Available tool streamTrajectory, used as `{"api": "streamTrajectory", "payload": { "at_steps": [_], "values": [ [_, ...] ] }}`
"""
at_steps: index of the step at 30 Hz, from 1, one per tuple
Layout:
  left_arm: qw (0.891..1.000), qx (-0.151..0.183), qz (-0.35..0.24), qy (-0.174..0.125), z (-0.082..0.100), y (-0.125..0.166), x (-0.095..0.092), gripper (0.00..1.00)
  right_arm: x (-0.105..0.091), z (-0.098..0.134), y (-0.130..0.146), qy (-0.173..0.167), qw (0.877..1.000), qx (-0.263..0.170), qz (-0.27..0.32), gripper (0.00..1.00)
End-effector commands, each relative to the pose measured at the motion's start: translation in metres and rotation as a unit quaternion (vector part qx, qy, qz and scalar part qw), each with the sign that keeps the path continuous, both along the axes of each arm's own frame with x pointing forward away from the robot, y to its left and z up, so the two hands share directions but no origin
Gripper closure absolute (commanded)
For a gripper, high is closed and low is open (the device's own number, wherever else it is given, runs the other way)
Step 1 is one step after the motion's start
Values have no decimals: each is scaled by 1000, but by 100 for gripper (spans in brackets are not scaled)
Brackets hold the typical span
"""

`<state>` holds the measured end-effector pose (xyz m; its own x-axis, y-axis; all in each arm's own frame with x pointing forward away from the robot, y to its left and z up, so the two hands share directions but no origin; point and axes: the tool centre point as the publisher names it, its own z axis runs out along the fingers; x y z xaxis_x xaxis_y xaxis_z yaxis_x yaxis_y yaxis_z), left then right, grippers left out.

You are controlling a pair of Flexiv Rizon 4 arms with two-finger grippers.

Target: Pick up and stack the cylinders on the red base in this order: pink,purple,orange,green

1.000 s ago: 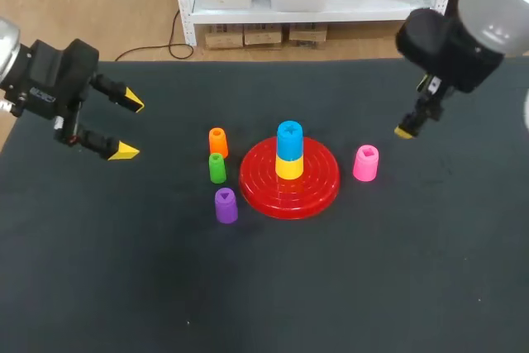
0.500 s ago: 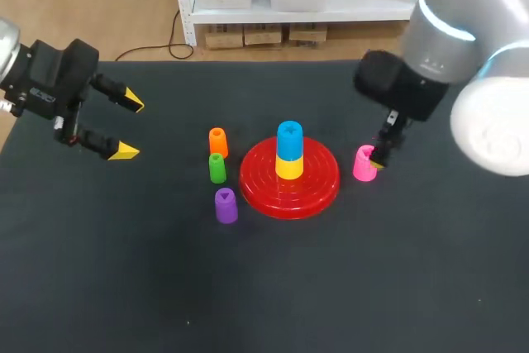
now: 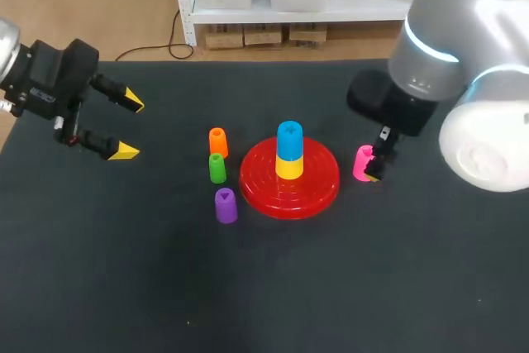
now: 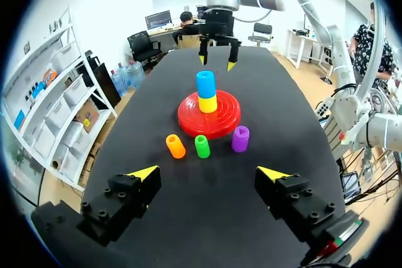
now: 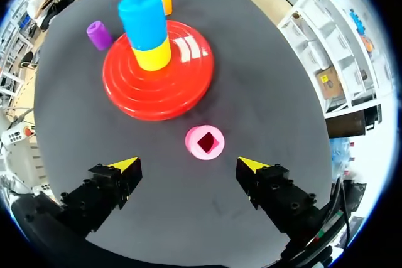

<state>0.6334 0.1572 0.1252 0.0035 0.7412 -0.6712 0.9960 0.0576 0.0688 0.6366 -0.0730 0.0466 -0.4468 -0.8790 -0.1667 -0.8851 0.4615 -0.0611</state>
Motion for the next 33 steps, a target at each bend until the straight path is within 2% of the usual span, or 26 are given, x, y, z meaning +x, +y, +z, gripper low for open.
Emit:
{"api": "streamTrajectory", "payload": {
  "at_steps": [1, 10, 33],
  "values": [
    [1000, 0, 0, -1, 0, 0, 0, 0, 10, -7, 6, 1, 1000, -4, -1, 0],
    [1000, 0, 0, -1, 0, 0, 0, 0, 18, -20, 10, 15, 1000, -22, 4, 0],
    [1000, 0, 0, -1, 0, 0, 0, 0, 22, -33, 3, -2, 999, -42, -11, 0]
  ]
}}
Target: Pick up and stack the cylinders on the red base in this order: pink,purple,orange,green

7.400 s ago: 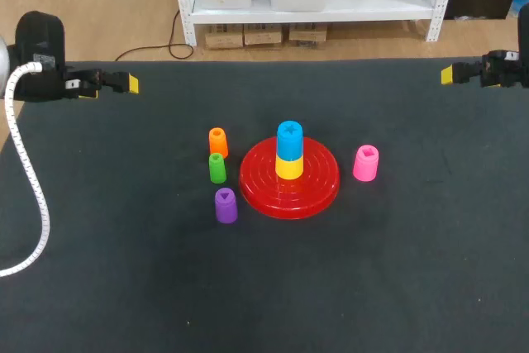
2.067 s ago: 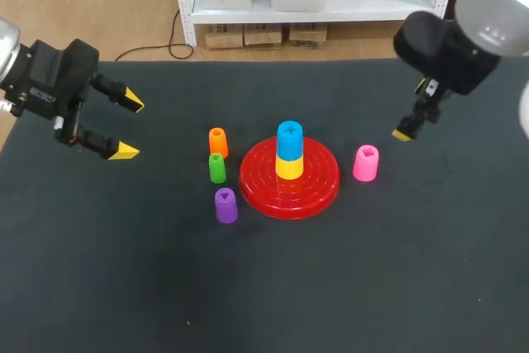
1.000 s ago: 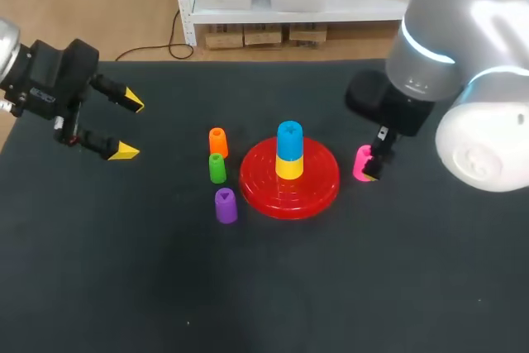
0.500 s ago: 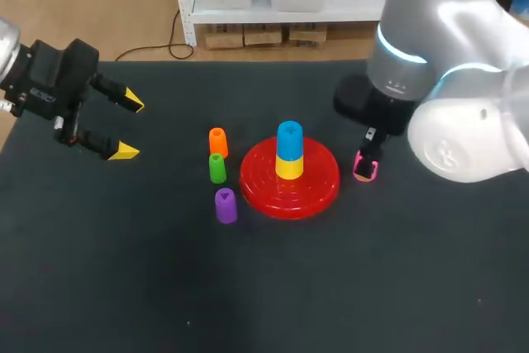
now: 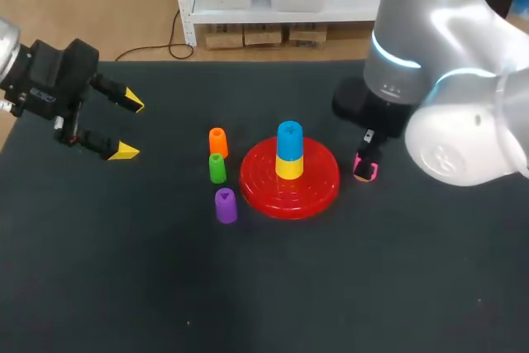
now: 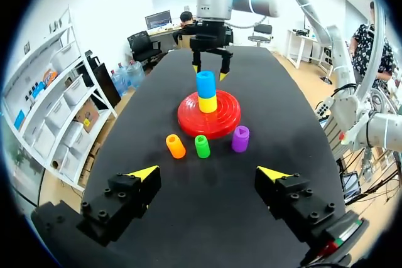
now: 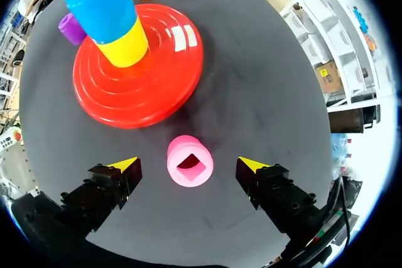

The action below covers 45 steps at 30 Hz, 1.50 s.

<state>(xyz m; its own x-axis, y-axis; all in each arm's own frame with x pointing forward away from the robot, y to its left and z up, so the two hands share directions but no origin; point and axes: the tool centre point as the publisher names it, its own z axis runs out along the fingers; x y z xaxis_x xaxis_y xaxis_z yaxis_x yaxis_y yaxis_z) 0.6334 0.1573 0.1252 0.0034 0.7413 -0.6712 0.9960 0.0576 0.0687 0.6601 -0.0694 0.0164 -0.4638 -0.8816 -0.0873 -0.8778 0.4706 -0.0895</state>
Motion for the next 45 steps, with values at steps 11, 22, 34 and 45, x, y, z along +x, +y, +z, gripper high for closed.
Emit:
{"api": "streamTrajectory", "payload": {
  "at_steps": [11, 22, 34, 45],
  "values": [
    [1000, 0, 0, -1, 0, 0, 0, 0, -1, -7, 5, -5, 1000, 0, -4, 0],
    [1000, 0, 0, -1, 0, 0, 0, 0, 0, -6, 6, -7, 1000, -3, 1, 100],
    [1000, 0, 0, -1, 0, 0, 0, 0, -2, -2, 11, -3, 1000, 7, 9, 100],
    [1000, 0, 0, -1, 0, 0, 0, 0, -4, 12, 8, -14, 1000, 21, 9, 100]
  ]
}}
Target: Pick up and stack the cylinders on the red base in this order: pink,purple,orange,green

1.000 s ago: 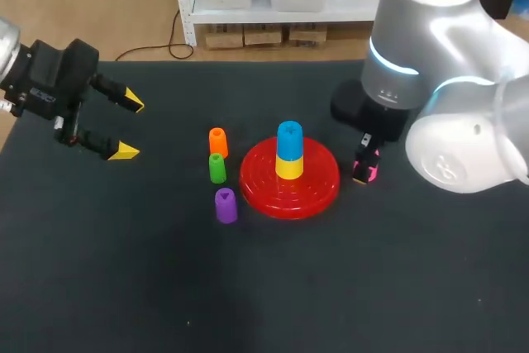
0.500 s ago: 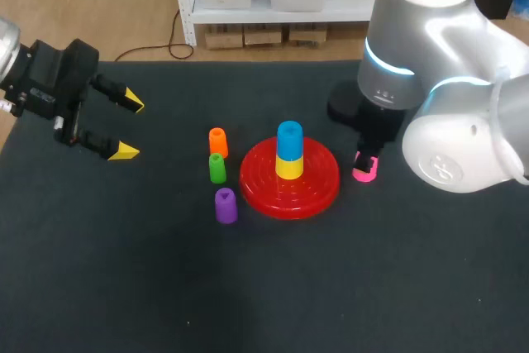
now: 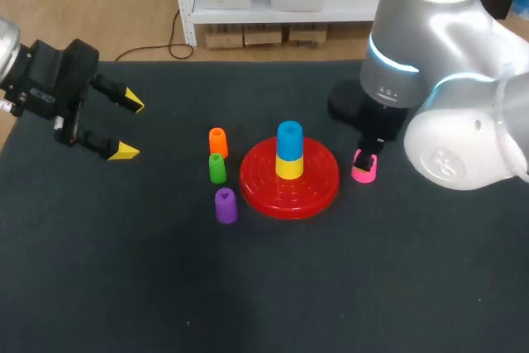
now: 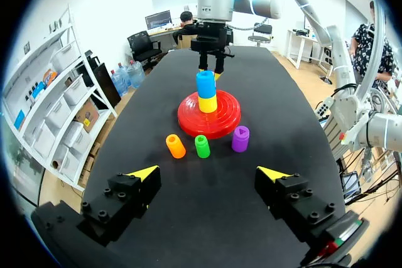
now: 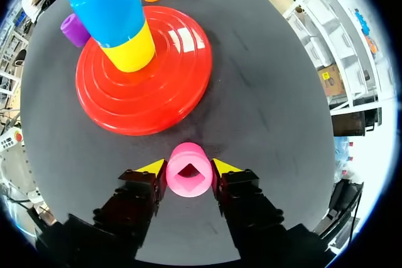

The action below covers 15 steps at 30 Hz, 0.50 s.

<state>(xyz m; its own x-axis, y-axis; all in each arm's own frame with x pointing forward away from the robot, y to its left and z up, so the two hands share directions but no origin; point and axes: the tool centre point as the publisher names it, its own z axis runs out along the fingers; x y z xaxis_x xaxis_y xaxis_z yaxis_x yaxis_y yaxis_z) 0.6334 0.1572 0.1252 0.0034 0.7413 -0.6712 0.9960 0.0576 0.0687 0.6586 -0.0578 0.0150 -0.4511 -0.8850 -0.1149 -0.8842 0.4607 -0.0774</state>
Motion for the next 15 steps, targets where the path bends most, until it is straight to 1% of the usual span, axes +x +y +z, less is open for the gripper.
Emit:
{"api": "streamTrajectory", "payload": {
  "at_steps": [1, 5, 6, 7, 8, 9, 11, 13, 15],
  "values": [
    [1000, 0, 0, -1, 0, 0, 0, 0, -1, 21, -4, -21, 1000, 7, 2, 100],
    [1000, 0, 0, -1, 0, 0, 0, 0, 5, 56, -2, -48, 999, 15, 7, 100],
    [1000, 0, 0, -1, 0, 0, 0, 0, 8, 70, 0, -61, 998, 8, 4, 100],
    [1000, 0, 0, -1, 0, 0, 0, 0, 11, 79, 1, -70, 997, 11, 3, 100],
    [1000, 0, 0, -1, 0, 0, 0, 0, 12, 89, 4, -62, 998, 17, 10, 100],
    [1000, 0, 0, -1, 0, 0, 0, 0, 13, 96, 9, -74, 997, 22, 17, 100],
    [1000, 0, 0, -1, 0, 0, 0, 0, 15, 112, 17, -86, 995, 31, 28, 100],
    [1000, 0, 0, -1, 0, 0, 0, 0, 15, 130, 30, -105, 992, 49, 47, 100],
    [1000, 0, 0, -1, 0, 0, 0, 0, 15, 143, 43, -119, 989, 60, 63, 100]
  ]
}}
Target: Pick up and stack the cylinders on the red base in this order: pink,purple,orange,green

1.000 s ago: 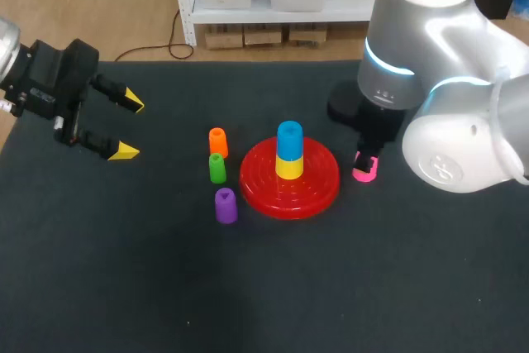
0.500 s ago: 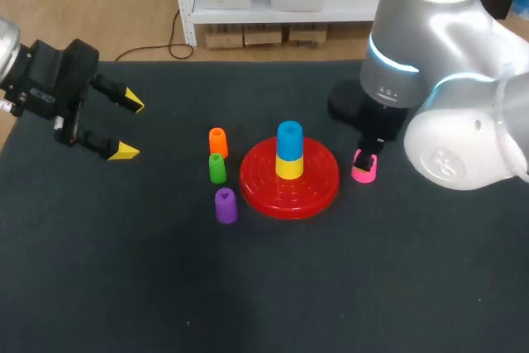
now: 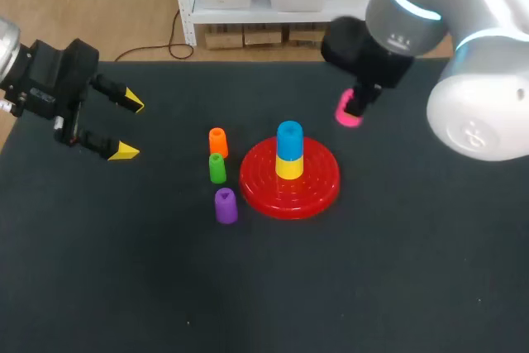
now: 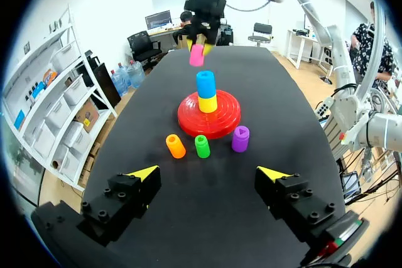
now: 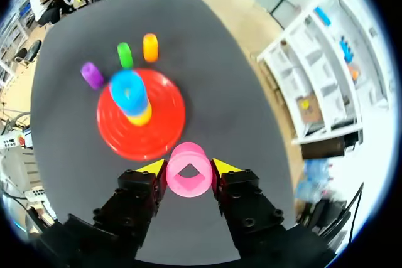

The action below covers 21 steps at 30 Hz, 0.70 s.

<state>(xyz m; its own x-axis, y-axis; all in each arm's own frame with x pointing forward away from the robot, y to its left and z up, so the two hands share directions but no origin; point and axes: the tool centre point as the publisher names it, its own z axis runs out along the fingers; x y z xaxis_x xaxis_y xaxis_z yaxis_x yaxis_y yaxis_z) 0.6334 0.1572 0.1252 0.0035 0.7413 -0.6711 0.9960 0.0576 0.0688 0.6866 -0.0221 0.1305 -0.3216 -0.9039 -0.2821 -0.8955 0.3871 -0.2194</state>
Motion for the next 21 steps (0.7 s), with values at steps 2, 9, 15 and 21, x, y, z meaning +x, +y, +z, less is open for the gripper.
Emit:
{"api": "streamTrajectory", "payload": {
  "at_steps": [2, 9, 15, 21],
  "values": [
    [1000, 0, 0, -1, 0, 0, 0, 0, -14, 37, 19, -26, 999, 17, 26, 100],
    [1000, 0, 0, -1, 0, 0, 0, 0, -21, 43, 51, -10, 998, 19, 62, 100],
    [1000, 0, 0, -1, 0, 0, 0, 0, -26, 35, 69, 8, 996, 5, 88, 100],
    [1000, 0, 0, -1, 0, 0, 0, 0, -22, 25, 81, 19, 995, -7, 95, 100]
  ]
}}
